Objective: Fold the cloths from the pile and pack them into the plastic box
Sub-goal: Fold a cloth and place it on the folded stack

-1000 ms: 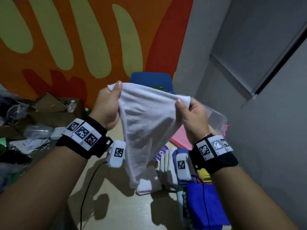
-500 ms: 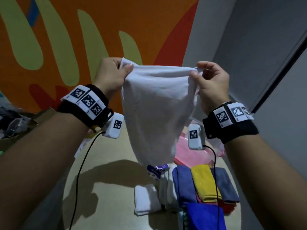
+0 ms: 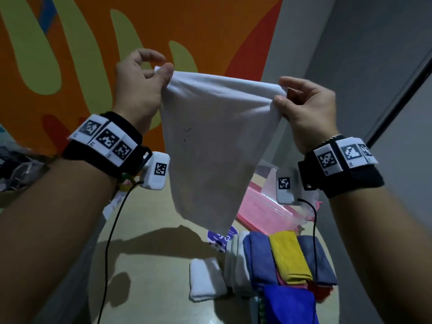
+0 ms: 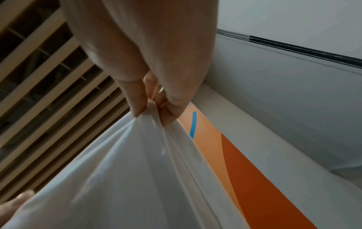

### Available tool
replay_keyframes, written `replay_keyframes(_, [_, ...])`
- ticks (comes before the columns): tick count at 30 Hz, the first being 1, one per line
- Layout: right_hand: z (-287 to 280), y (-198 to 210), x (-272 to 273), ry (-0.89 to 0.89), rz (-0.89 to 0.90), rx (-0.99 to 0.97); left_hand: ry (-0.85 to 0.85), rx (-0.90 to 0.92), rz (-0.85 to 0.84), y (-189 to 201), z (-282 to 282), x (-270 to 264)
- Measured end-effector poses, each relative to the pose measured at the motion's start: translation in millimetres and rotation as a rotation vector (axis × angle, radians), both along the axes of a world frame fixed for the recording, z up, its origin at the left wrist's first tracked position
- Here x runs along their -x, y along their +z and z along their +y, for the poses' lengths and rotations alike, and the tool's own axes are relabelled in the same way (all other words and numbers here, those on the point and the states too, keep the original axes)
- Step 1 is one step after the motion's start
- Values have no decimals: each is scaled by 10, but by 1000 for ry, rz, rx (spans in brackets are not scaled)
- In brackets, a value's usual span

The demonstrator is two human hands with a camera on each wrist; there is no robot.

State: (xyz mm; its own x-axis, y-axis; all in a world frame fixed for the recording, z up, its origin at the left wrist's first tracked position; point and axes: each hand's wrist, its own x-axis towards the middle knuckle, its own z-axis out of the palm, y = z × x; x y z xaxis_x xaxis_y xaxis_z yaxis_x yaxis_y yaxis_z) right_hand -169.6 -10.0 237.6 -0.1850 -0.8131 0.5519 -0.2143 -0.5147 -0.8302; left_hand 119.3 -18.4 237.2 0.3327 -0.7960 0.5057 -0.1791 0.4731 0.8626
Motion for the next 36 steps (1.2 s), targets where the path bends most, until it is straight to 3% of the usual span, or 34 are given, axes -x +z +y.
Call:
replay_keyframes(5, [-45,-172,38,-37,187,-70,-180,-88,-69,-176,71,-207])
replay_keyframes(9, [-241,-387,-42,-169,353,-126,62,-107,-379,-380,-92,-250])
replay_keyframes(13, [-341,-515,-173,-220,385,-144,250,-71,-492,-492,-240,-269])
replay_keyframes(16, [-313,-508,-213,-173,320,-148,239,-76,-435,-490,-251,-256])
replay_keyframes(21, [4,-516,-227,-40,224,-104,9,-95,-163,-524,-26,-286])
replay_keyframes(29, [418,-741,-133,83,176,-112,-125,-96,-245,-664,426,-346])
replay_keyframes(36, [392,-463,-180,59,87,-30,-72,-13,-207,-428,426,-330])
